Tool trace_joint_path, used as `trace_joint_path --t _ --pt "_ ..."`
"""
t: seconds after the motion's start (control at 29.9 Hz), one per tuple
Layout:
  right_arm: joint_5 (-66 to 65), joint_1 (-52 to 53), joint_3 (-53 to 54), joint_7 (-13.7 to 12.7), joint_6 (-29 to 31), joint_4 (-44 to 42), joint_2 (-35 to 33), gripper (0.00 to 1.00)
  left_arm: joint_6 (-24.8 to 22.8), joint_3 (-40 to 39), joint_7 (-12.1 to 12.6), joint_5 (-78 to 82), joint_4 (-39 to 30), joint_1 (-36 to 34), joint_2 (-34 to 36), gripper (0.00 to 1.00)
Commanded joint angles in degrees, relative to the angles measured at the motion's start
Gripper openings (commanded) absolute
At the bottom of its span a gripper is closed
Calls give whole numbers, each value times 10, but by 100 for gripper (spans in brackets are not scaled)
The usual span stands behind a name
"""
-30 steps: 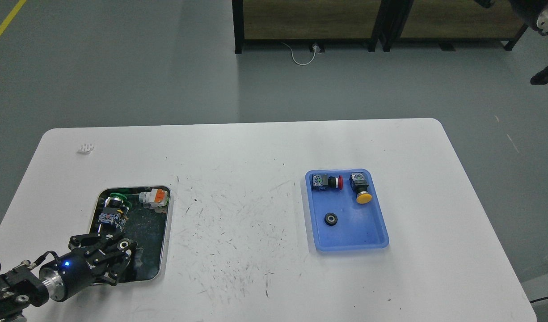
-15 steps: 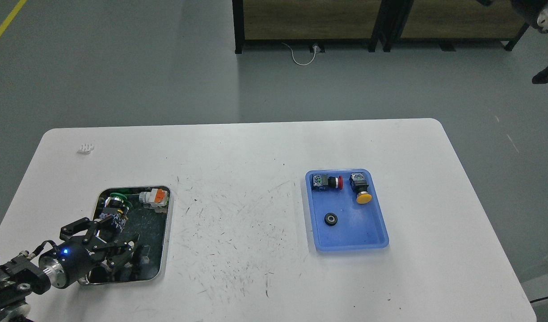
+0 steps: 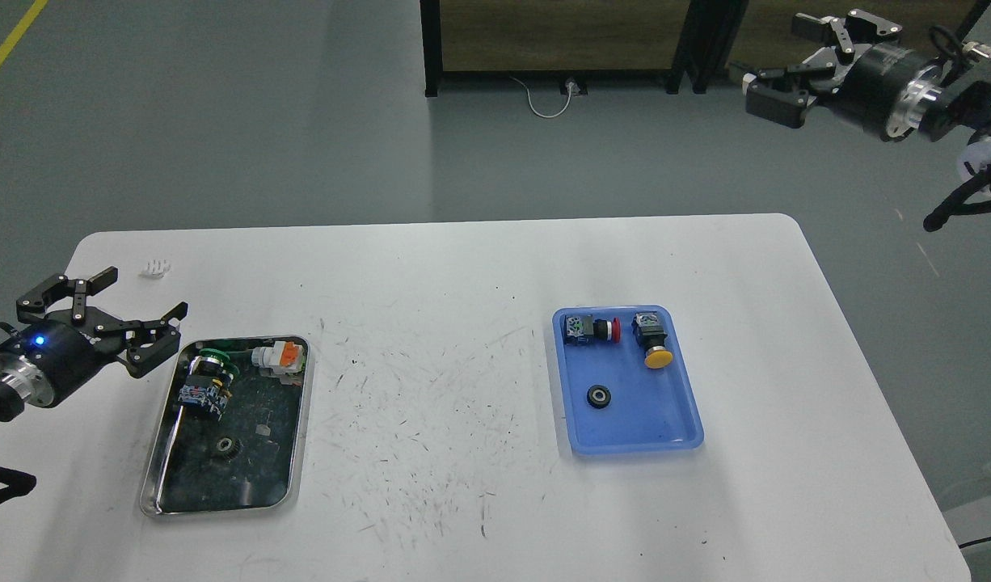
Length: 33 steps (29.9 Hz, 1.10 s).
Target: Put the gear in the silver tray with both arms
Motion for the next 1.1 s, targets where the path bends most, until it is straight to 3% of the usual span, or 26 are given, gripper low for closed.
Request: trace_joint_path --t 0.0,0.33,0.63,0.74,1.07 --pt "-33 -18 -41 6 0 22 9 100 -1 1 16 -19 1 -39 8 98" --pt "-76 -12 -206 8 0 43 78 100 -1 1 62 -55 26 -111 11 98" --pt "-83 13 -310 9 0 38 156 100 0 2 68 -56 28 -125 11 98" --pt "-83 13 -339 10 0 38 171 100 0 1 82 -56 28 -126 12 98" --pt "-68 3 -371 14 0 39 168 100 0 4 95 -68 28 -131 21 98"
